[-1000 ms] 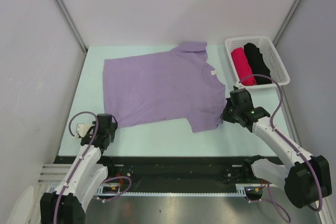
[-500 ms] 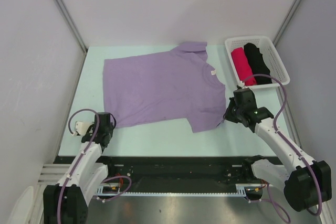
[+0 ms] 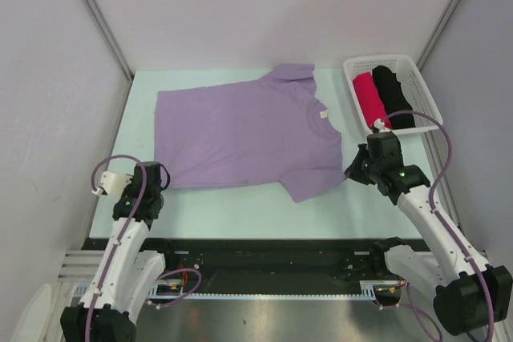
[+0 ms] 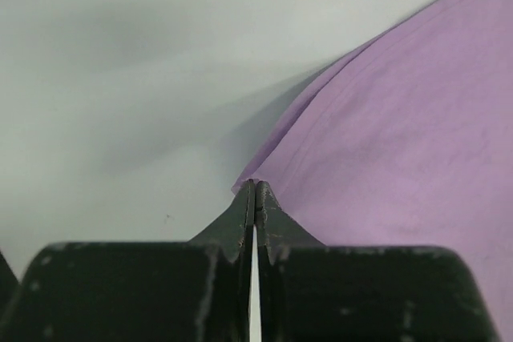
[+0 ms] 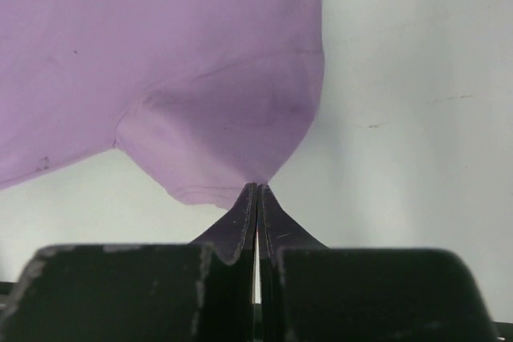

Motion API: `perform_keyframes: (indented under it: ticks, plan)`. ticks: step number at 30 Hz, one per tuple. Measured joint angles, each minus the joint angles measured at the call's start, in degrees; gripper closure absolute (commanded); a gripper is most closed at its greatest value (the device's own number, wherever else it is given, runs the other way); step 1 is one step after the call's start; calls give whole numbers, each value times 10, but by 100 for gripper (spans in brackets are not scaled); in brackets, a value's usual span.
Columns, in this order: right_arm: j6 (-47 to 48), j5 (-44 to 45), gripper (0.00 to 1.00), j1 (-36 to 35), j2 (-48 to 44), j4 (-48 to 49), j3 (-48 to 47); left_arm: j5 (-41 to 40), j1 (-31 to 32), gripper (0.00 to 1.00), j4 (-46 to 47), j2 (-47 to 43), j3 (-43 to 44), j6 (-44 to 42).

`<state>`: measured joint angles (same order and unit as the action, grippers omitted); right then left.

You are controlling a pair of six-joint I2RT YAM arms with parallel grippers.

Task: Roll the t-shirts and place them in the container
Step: Fold the T-shirt at the center of the board.

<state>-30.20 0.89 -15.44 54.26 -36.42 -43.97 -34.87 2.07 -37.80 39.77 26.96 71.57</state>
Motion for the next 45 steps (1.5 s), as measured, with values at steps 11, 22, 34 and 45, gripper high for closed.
perform_keyframes:
  ticks: [11,22,34,45]
  plan:
    - [-47,-29,100,2,-109,-100,-20,-64,14,100,-94,-125,-7,-57]
    - [-39,-17,100,-74,121,-32,-152,-50,30,100,-38,125,44,-144]
    - [6,38,100,-83,509,31,-491,-55,16,100,34,369,234,-233]
    - [48,49,100,-53,563,33,-572,-48,-31,100,33,428,267,-241]
